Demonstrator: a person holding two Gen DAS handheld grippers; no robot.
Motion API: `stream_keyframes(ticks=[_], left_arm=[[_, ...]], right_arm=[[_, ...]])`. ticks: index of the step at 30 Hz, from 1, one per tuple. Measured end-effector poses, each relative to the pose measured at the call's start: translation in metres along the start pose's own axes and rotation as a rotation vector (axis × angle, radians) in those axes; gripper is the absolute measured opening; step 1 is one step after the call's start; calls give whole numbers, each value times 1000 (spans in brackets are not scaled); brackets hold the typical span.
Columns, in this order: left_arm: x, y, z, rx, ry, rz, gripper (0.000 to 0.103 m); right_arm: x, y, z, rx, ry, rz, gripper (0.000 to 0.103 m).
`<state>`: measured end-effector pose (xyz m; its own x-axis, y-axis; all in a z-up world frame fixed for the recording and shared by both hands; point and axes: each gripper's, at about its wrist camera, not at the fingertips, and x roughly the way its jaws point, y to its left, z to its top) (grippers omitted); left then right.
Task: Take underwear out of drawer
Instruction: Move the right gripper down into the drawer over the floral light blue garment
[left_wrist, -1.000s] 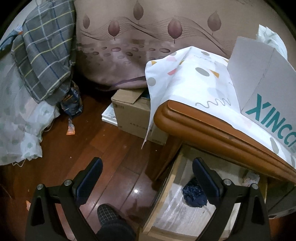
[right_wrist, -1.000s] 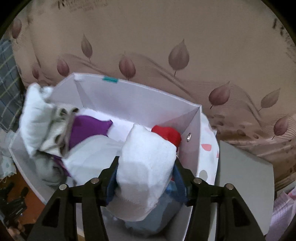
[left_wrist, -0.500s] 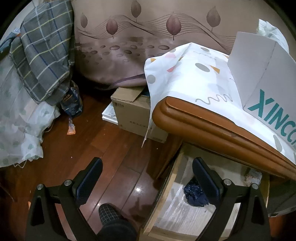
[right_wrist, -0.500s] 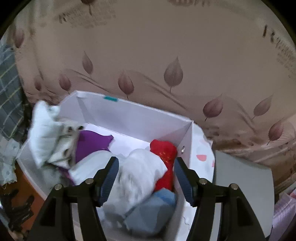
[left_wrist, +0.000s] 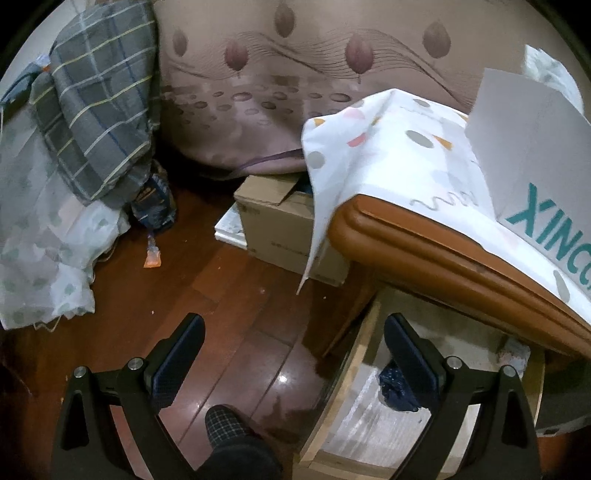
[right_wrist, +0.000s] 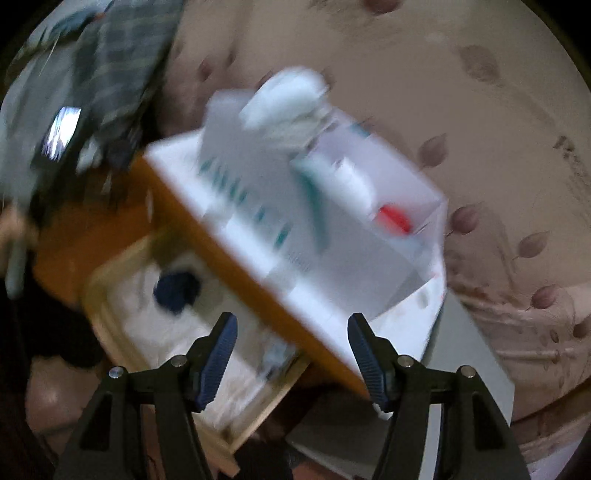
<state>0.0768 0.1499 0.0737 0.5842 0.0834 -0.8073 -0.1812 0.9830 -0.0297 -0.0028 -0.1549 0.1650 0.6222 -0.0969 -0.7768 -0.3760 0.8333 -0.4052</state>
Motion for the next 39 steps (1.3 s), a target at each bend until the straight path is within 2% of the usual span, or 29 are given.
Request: stream_keyframes(ticks=[2,6,10,17,22,34,39], left_arm=[[2,6,0,-22,13,2,97],[6,20,2,-79,34,5,97],[7,26,3,-108,40,13,97],[9,25,2,-101,44,13,97],[11,24,1,-92,54,16,97],[11,18,-1,-52,48,28,97],[18,17,-3,-45,72,33,97]], right_arm=[[28,14,-15,-7,59,28,64],[77,34,-31,-37,134,33,64],[128,53,-42,-115,189,-1,64],[181,60,-49,-196,257,8,62],[205,72,-56,-306,238,-74,62],[234,73,-61,-336,242,-130,60],[241,69,-61,-344,234,-171,59]])
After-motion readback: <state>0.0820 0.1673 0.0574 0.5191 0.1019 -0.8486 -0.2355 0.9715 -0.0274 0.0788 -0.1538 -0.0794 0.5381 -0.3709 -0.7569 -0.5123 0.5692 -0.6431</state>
